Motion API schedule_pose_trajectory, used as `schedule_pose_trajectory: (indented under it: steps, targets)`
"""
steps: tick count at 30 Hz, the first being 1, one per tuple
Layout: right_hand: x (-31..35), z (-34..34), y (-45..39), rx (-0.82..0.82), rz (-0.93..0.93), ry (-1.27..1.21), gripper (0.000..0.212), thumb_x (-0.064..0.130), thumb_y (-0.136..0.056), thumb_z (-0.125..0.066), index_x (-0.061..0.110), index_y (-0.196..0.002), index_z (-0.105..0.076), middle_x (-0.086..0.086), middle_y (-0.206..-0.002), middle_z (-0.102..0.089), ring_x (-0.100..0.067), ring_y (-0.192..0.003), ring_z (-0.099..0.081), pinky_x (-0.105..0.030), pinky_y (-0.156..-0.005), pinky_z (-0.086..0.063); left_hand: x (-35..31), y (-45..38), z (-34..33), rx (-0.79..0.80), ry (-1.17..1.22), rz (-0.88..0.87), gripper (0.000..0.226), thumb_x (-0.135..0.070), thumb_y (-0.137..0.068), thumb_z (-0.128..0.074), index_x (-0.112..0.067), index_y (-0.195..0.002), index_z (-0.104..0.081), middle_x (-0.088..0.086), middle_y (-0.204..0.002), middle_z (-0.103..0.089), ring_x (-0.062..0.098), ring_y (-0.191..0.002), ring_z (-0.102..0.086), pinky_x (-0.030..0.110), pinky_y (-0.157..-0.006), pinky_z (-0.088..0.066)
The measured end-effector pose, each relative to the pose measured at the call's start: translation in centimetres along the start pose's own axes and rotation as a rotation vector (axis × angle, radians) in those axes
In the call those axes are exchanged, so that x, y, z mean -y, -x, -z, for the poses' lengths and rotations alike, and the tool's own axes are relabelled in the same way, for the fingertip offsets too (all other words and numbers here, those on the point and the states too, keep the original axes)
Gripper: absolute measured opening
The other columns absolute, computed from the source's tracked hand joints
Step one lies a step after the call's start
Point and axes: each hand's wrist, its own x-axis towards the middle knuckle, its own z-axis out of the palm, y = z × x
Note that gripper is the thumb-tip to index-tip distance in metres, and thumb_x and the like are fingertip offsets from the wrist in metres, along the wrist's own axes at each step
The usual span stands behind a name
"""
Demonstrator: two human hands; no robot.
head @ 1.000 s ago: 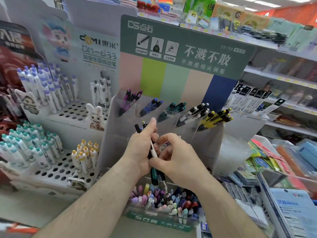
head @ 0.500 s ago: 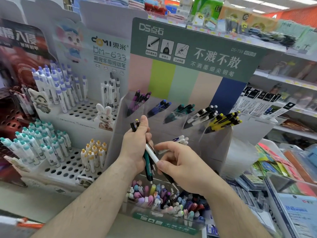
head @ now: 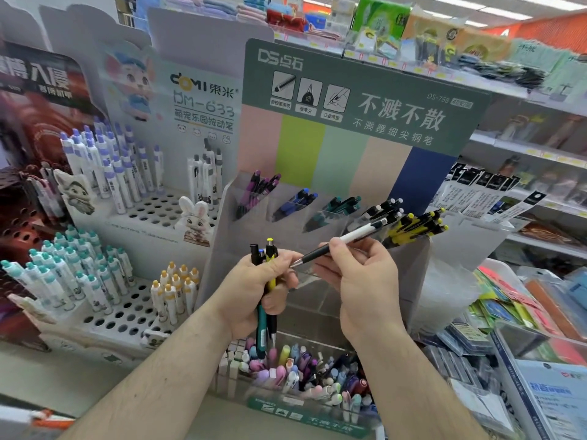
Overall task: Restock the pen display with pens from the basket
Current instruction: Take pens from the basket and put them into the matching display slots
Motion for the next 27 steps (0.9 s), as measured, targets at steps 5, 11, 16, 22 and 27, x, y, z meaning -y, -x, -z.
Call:
schedule_pose_trajectory:
  steps: [5,11,16,22,27]
  targets:
    - [0.1,0.3,-0.4,-0.064,0.008,-0.027,0.021,0.004,-0.089,-0.07,0.007,-0.106,-0.059,-0.009,-0.086,-0.069,-0.015,-0.068,-0.07,-0.023,-0.061,-0.056,0.4,-0.6,-0.8,-0.001,0.19,-0.046,0.02,-0.013,-0.083,-0.055,-0.011,-0.076,-0.074,0.006,-0.064,-0.063,0.006,-0.03,-0.033,0.014,-0.036,-0.028]
    - [2.3,1.5,-1.5,-0.262,0.239,-0.088,0.014,0.006,-0.095,-0.063,0.012,-0.108,-0.063,0.005,-0.069,-0.067,-0.011,-0.055,-0.065,-0.024,-0.055,-0.055,0.2,-1.7,-2.2,0.029,0.274,-0.062,0.026,-0.018,-0.085,-0.051,-0.012,-0.076,-0.074,0.002,-0.063,-0.062,0.003,-0.031,-0.031,0.013,-0.036,-0.027]
    - [5.9,2.9,-2.2,-0.413,0.539,-0.017,0.011,0.007,-0.094,-0.065,0.013,-0.102,-0.07,0.003,-0.076,-0.07,-0.018,-0.065,-0.068,-0.029,-0.063,-0.059,0.1,-2.9,-3.3,-0.017,0.251,-0.055,0.021,-0.022,-0.083,-0.054,-0.015,-0.073,-0.072,-0.001,-0.064,-0.057,0.004,-0.033,-0.03,0.015,-0.035,-0.025]
    - [8.5,4.4,-5.2,-0.616,0.878,0.269,0.02,0.02,-0.088,-0.066,0.013,-0.106,-0.072,0.003,-0.087,-0.07,-0.015,-0.076,-0.07,-0.033,-0.073,-0.059,0.3,-3.3,-3.8,-0.066,0.238,-0.048,0.013,-0.023,-0.082,-0.055,-0.011,-0.085,-0.062,-0.002,-0.062,-0.053,0.004,-0.033,-0.029,0.016,-0.035,-0.025]
    - [7.3,3.5,-7.1,-0.477,0.782,0.636,0.022,0.02,-0.091,-0.068,0.014,-0.11,-0.076,0.013,-0.084,-0.066,0.002,-0.072,-0.06,-0.009,-0.074,-0.049,0.1,-3.3,-4.1,-0.066,0.216,-0.044,0.014,-0.024,-0.081,-0.056,-0.012,-0.087,-0.061,-0.003,-0.061,-0.052,0.004,-0.033,-0.029,0.016,-0.036,-0.025]
